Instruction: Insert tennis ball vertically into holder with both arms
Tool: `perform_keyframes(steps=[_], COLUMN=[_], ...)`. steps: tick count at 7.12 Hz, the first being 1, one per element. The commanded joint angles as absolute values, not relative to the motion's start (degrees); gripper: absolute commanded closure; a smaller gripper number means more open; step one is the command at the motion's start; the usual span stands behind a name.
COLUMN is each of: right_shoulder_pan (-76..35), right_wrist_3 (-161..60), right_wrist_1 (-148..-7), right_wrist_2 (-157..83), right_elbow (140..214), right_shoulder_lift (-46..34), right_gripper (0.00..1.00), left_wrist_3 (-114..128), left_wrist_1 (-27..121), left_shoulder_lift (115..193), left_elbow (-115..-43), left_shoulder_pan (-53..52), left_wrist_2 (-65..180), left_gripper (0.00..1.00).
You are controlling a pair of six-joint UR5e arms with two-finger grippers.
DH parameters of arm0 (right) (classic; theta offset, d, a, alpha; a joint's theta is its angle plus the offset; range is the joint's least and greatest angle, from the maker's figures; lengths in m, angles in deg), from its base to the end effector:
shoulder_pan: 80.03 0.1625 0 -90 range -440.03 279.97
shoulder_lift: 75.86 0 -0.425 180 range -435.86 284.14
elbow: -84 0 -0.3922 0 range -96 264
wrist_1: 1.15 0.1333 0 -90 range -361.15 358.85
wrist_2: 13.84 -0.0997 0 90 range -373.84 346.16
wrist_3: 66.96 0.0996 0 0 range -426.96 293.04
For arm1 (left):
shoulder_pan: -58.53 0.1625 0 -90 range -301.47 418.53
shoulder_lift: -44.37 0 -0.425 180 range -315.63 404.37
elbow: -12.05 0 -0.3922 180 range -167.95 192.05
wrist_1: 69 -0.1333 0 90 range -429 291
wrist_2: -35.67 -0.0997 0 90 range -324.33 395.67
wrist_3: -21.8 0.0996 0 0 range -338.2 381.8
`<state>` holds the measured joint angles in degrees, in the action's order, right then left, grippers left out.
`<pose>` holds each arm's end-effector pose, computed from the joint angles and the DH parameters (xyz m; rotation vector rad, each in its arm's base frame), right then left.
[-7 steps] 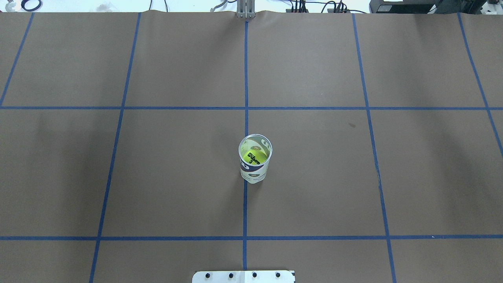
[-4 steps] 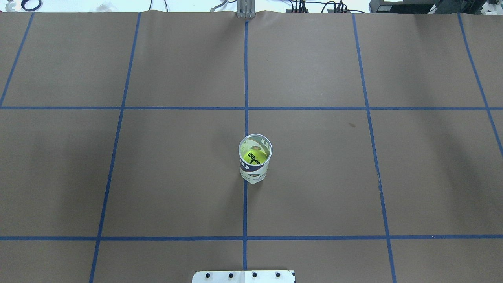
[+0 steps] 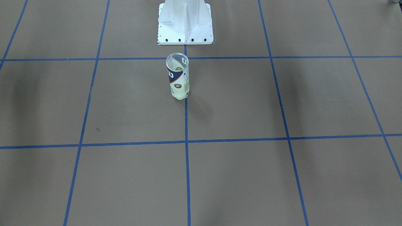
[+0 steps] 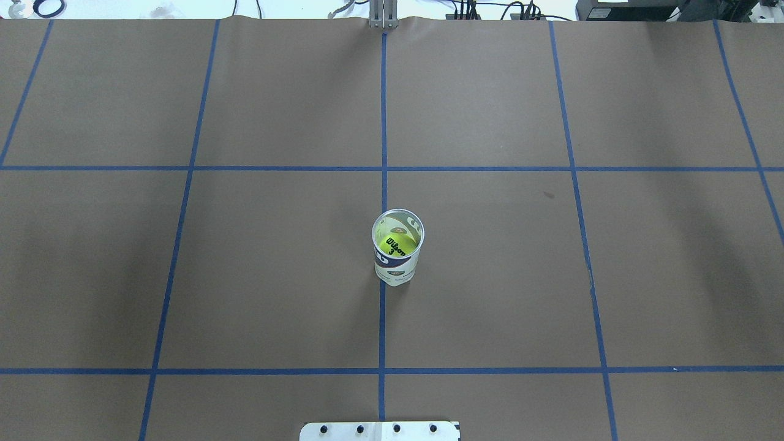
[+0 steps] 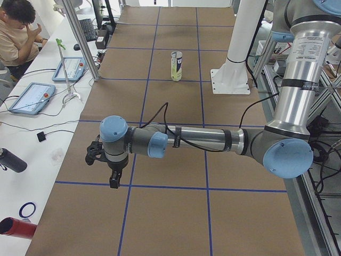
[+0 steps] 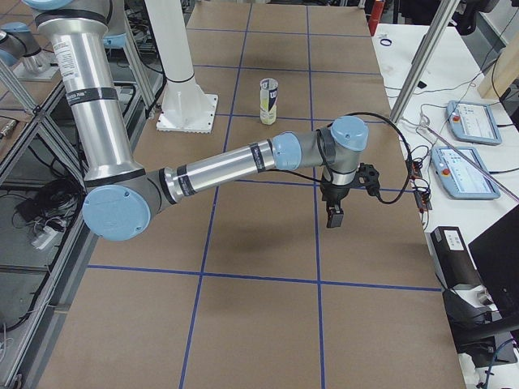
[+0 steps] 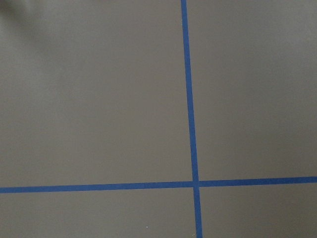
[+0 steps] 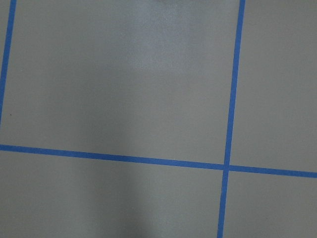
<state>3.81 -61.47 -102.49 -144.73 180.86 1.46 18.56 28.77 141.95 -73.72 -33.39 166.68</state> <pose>0.0063 -0.5763 0.5063 0.0640 -0.7227 -0.0622 -0.0867 -0.5573 0.6154 0.1774 0.7154 -0.0165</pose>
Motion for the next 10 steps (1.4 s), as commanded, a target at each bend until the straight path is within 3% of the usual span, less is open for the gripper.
perform_keyframes(steps=[1,7,10], right_shoulder_pan=[3.8,10.1,10.1], right_wrist_3=[-61.6,-62.3,-61.9], right_wrist_1=[-102.5,-102.3,-102.3], right_wrist_2=[-145.0,-145.2,-145.3], right_elbow=[180.9,182.3,182.4], right_shoulder_lift=[3.4,16.1,16.4], right_gripper=[0.0,0.01,0.0], left_wrist_3=[18.7,18.9,18.9], left_wrist_1=[29.0,29.2,28.9], left_shoulder_lift=[133.7,130.7,130.4], left_elbow=[-80.6,-81.9,-81.7], left_shoulder_pan=[-33.5,-33.1,-33.1], left_wrist_2=[166.9,167.1,167.0], left_gripper=[0.0,0.0,0.0])
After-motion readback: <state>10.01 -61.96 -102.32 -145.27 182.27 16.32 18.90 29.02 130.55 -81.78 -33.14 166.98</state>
